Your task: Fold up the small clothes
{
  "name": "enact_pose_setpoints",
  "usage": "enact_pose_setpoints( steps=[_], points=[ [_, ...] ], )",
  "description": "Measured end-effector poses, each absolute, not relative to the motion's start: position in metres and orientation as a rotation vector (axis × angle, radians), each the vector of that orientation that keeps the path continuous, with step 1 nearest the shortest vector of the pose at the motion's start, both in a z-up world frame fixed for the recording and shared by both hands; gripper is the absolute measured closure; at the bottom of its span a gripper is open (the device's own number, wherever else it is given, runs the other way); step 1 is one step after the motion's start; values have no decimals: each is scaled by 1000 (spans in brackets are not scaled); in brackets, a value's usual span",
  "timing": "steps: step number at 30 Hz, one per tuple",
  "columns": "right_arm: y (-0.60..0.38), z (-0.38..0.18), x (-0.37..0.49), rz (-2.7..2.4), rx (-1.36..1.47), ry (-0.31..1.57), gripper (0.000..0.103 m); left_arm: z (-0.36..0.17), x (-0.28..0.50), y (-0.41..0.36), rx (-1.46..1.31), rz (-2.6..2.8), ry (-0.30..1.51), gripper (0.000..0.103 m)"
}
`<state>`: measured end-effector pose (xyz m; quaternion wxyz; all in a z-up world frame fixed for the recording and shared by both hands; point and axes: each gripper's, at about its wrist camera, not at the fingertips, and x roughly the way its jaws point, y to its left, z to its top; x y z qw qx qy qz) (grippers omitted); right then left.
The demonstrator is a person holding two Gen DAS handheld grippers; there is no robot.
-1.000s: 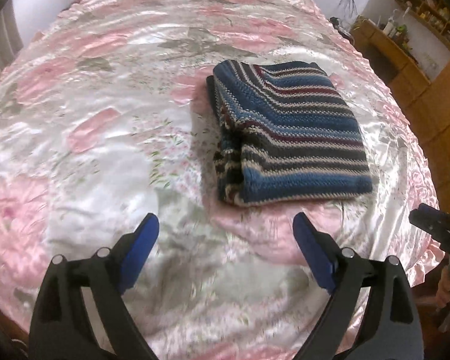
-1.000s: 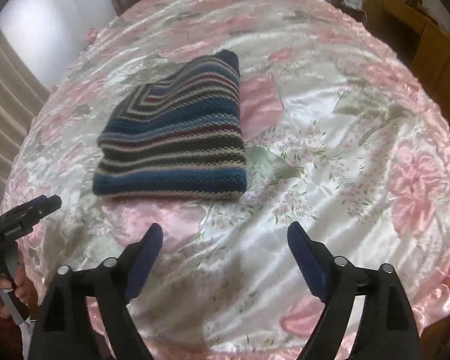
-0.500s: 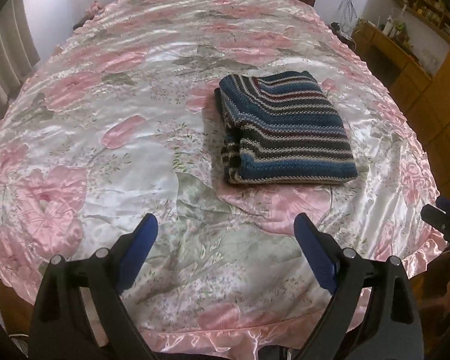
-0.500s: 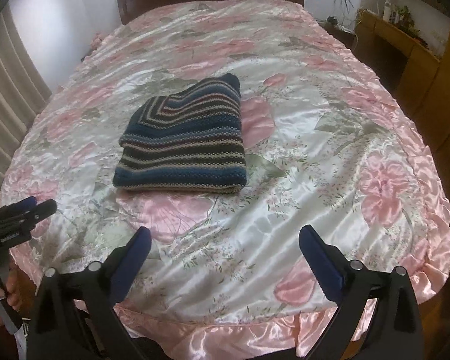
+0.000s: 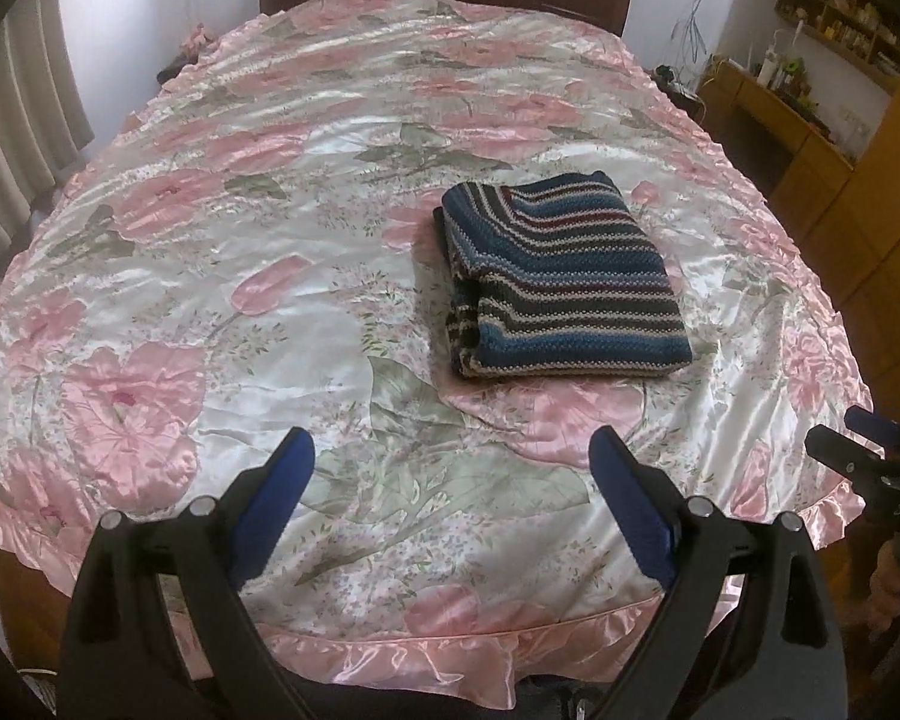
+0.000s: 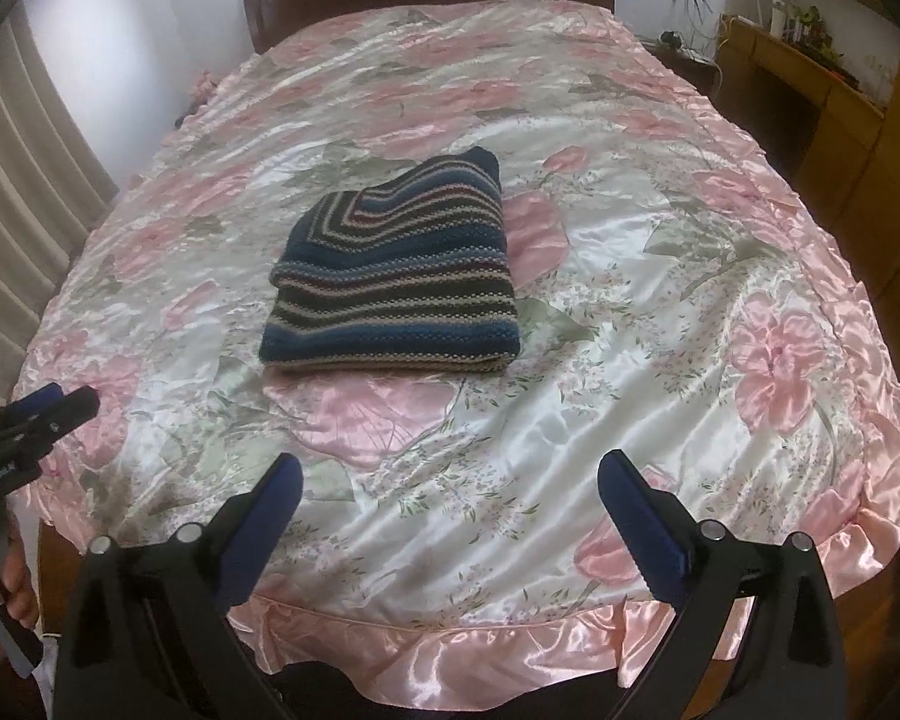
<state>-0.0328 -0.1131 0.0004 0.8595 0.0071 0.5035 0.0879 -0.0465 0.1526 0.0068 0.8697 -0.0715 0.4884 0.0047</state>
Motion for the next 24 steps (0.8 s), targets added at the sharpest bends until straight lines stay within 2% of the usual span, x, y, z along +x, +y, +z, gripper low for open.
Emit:
enact_pose_setpoints(
  steps=[24],
  points=[
    [-90, 20, -56, 202, -14, 1033, 4, 22, -72, 156, -144, 27, 998, 10]
  ],
)
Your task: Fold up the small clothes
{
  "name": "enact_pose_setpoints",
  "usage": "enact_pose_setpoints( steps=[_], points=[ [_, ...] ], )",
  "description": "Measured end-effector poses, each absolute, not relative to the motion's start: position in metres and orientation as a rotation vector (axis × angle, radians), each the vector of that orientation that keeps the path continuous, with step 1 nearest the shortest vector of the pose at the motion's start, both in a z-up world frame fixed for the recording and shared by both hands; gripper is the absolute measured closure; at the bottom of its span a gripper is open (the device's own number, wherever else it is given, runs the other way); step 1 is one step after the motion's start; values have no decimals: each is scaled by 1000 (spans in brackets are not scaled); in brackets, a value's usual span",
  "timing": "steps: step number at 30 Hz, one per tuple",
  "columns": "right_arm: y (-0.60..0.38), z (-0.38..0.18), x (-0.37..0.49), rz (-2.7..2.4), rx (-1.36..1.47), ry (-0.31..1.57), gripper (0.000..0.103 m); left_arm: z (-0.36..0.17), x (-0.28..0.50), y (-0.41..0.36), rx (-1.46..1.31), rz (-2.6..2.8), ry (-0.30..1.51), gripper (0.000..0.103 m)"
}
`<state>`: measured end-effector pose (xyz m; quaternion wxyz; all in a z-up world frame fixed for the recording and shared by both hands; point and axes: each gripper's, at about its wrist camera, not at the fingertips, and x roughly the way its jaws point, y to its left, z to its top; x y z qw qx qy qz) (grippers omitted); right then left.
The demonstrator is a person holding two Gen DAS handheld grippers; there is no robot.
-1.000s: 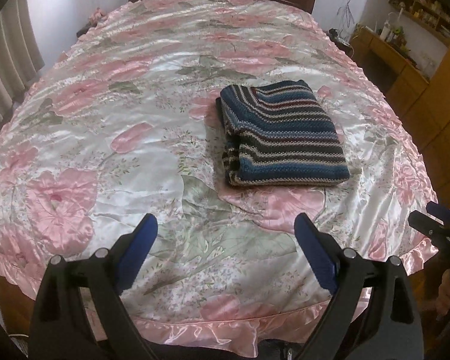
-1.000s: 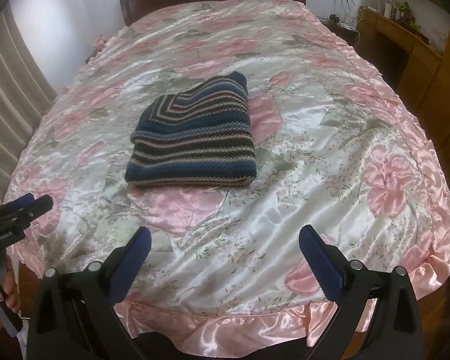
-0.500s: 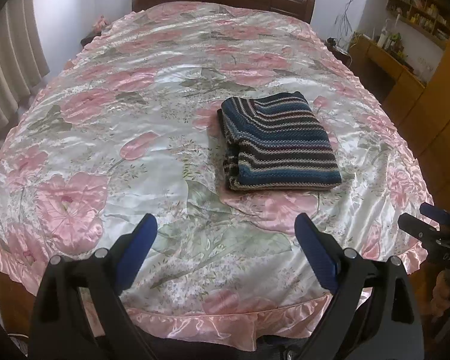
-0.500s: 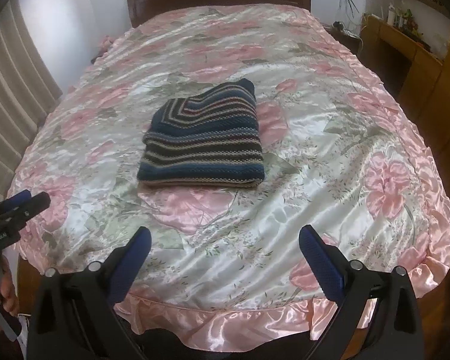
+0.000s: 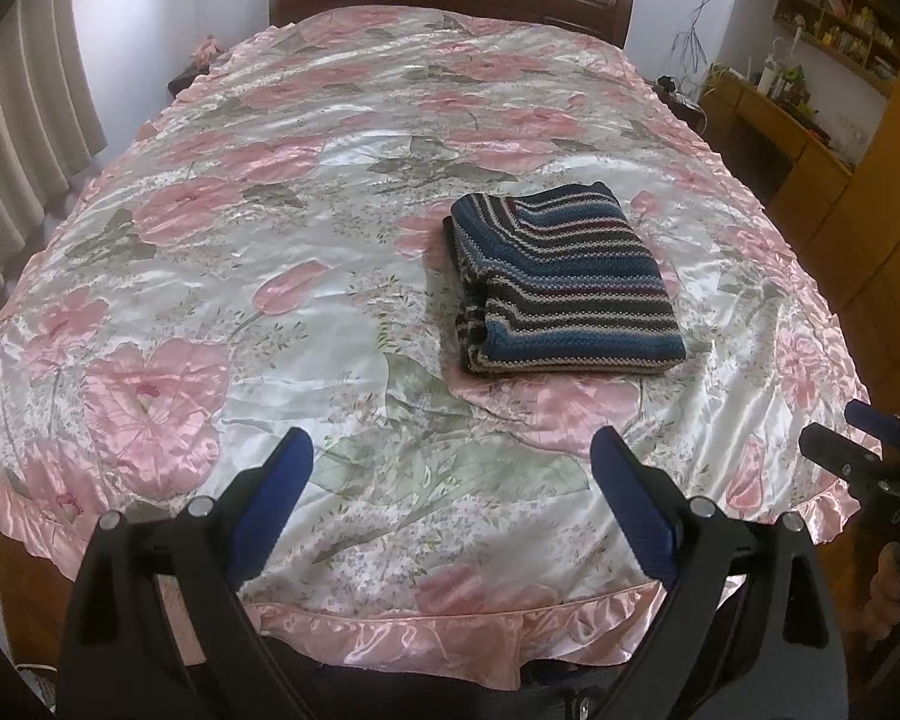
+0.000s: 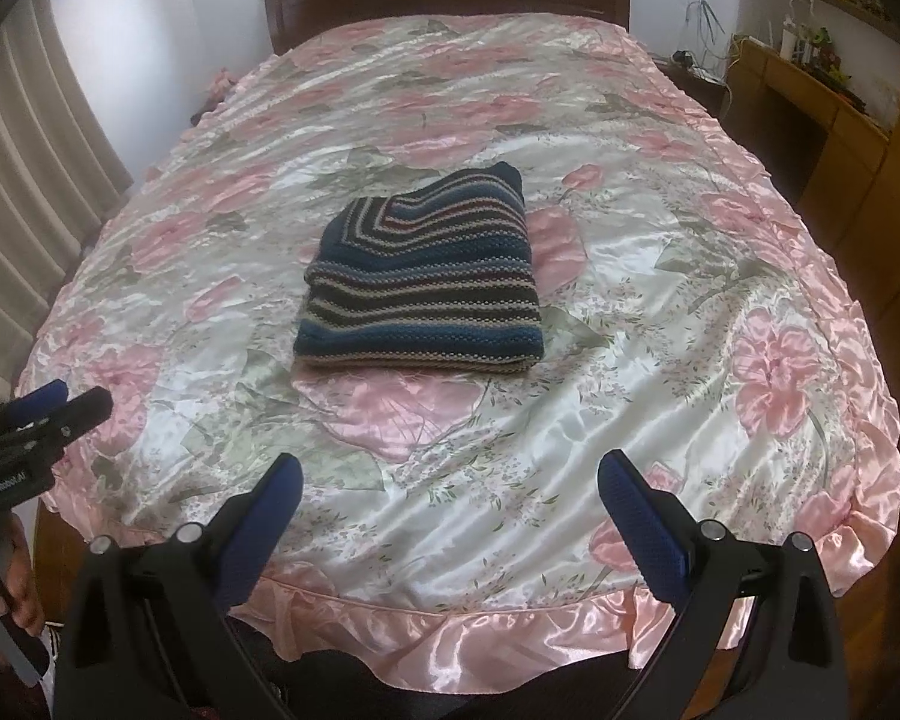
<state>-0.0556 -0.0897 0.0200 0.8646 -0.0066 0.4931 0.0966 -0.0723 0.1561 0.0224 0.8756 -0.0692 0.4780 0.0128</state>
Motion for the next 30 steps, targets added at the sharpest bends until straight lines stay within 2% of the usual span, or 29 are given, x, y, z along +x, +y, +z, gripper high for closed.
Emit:
enact_pose_setpoints(
  steps=[18, 30],
  points=[
    [-78, 29, -63, 186, -41, 997, 4, 20, -78, 158, -145, 43, 1001, 10],
    [-85, 21, -61, 182, 4, 1046, 4, 21, -78, 156, -135, 49, 997, 9]
  ],
)
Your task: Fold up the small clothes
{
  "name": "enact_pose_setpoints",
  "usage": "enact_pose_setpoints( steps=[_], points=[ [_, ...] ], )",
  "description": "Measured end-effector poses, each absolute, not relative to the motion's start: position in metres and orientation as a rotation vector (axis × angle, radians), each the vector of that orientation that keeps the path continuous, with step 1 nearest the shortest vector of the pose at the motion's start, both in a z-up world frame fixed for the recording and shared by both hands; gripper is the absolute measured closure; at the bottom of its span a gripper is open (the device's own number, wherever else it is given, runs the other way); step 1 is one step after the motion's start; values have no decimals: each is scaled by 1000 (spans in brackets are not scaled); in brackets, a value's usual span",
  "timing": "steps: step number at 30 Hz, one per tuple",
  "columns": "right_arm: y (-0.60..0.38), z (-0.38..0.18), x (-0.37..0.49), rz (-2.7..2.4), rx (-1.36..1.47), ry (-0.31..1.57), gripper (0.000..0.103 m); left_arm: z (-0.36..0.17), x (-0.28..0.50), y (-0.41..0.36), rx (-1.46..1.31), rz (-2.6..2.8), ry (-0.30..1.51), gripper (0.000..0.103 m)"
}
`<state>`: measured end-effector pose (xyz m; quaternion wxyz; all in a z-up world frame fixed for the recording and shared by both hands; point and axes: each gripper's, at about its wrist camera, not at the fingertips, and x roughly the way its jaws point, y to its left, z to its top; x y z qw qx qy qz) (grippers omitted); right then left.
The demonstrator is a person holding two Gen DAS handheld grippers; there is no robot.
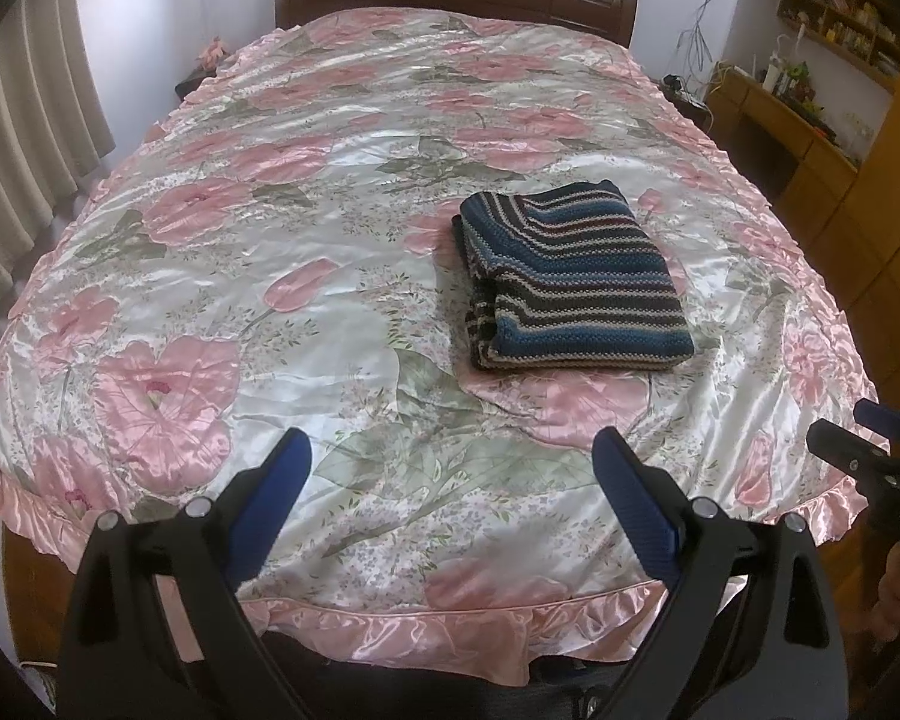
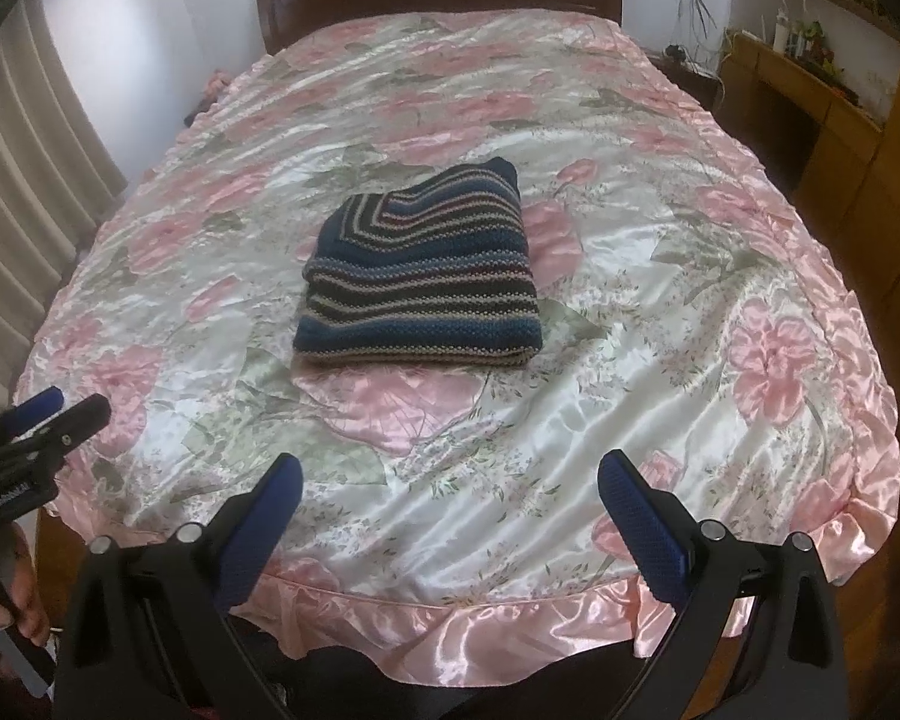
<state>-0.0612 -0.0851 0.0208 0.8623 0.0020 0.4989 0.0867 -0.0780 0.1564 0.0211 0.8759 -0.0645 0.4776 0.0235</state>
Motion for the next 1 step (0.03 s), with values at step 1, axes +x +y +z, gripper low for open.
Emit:
enact_pose_setpoints(
  steps=[1],
  points=[
    [-85, 21, -62, 181, 4, 1047, 4, 21, -78, 157, -136, 49, 998, 9]
  ],
)
